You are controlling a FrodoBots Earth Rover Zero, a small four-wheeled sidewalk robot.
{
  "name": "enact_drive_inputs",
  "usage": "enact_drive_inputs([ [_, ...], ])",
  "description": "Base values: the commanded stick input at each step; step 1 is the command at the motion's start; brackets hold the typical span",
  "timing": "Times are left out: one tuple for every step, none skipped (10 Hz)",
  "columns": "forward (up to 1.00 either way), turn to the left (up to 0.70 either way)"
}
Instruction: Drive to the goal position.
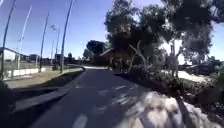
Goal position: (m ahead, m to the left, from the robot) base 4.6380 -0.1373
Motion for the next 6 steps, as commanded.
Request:
enact_drive_inputs([
  [1.0, 0.0],
  [1.0, 0.0],
  [1.0, 0.0],
  [1.0, 0.0],
  [1.0, 0.0],
  [1.0, 0.0],
])
